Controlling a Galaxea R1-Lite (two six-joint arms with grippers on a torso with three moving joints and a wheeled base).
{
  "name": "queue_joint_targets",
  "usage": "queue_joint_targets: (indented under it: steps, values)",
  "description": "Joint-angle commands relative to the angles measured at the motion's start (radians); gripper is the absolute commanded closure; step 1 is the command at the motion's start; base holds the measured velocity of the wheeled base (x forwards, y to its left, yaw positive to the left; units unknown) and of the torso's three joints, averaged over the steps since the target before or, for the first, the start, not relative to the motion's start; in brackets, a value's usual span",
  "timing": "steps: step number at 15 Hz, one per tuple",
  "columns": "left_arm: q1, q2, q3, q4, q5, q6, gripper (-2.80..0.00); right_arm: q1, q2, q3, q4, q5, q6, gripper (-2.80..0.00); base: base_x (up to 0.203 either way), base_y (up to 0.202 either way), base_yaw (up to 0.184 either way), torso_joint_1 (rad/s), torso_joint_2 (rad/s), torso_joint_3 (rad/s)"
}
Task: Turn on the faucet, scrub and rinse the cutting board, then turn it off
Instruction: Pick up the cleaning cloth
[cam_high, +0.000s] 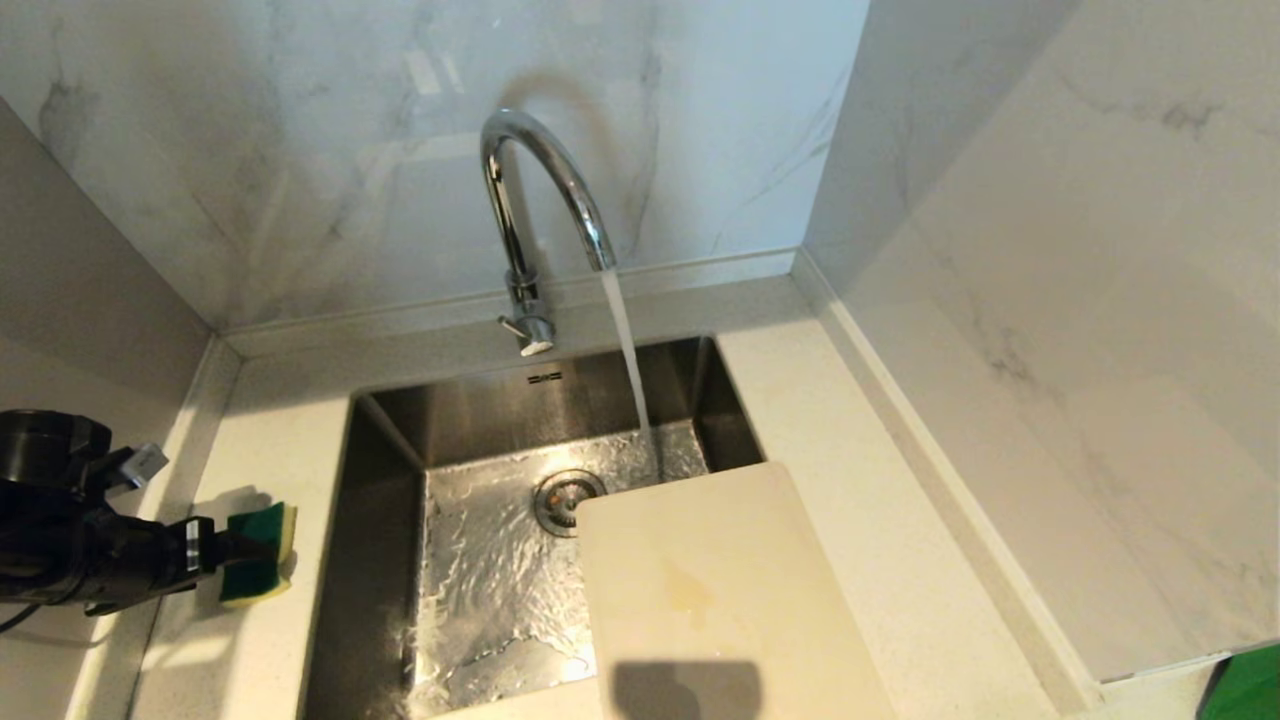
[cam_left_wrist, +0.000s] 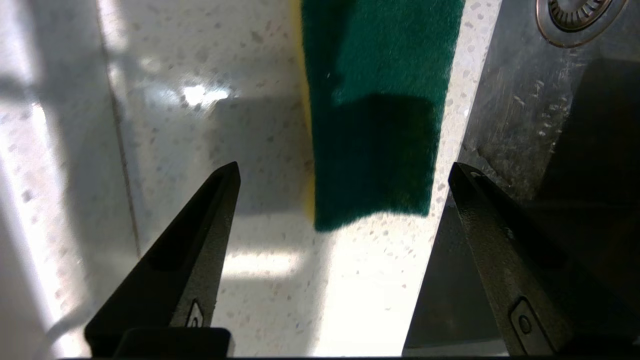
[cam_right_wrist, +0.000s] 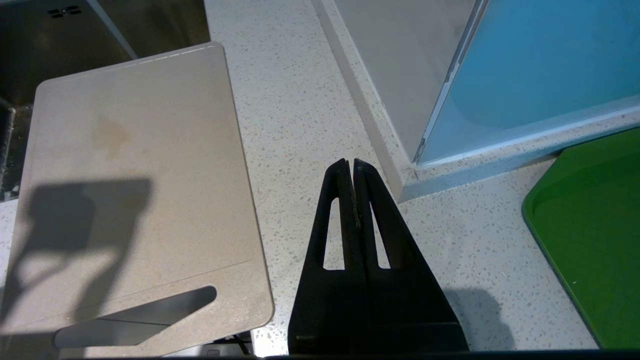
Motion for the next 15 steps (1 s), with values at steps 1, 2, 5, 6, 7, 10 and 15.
queue_joint_targets:
  steps: [1,2,5,6,7,10,15]
  values:
    - [-0.018,0.028,-0.012,-0.024,-0.002,-0.001,-2.8,0.0,0.001,0.0,0.0,0.0,-0.001,0.0,0.0,0.0,0.0,0.0,0.0,0.0]
    - [-0.028,0.028,-0.021,-0.03,-0.001,-0.001,-2.8,0.0,0.001,0.0,0.0,0.0,0.0,0.0,0.0,0.0,0.0,0.0,0.0,0.0]
    - [-0.064,0.026,-0.049,-0.03,0.001,0.004,-2.8,0.0,0.0,0.0,-0.001,0.0,-0.001,0.0,0.0,0.0,0.0,0.0,0.0,0.0]
    - [-0.072,0.027,-0.051,-0.03,0.002,0.008,-2.8,0.0,0.0,0.0,0.0,0.0,-0.001,0.0,0.0,0.0,0.0,0.0,0.0,0.0]
    - [-0.079,0.032,-0.054,-0.03,0.005,0.01,-2.8,0.0,0.001,0.0,0.0,0.0,-0.001,0.0,0.0,0.0,0.0,0.0,0.0,0.0]
    - [-0.085,0.045,-0.059,-0.03,0.03,0.025,-2.8,0.0,0.002,0.0,0.0,0.0,-0.001,0.0,0.0,0.0,0.0,0.0,0.0,0.0]
    - [-0.087,0.069,-0.059,-0.03,0.098,0.078,0.0,0.0,0.002,0.0,0.0,0.0,-0.001,0.0,0.0,0.0,0.0,0.0,0.0,0.0]
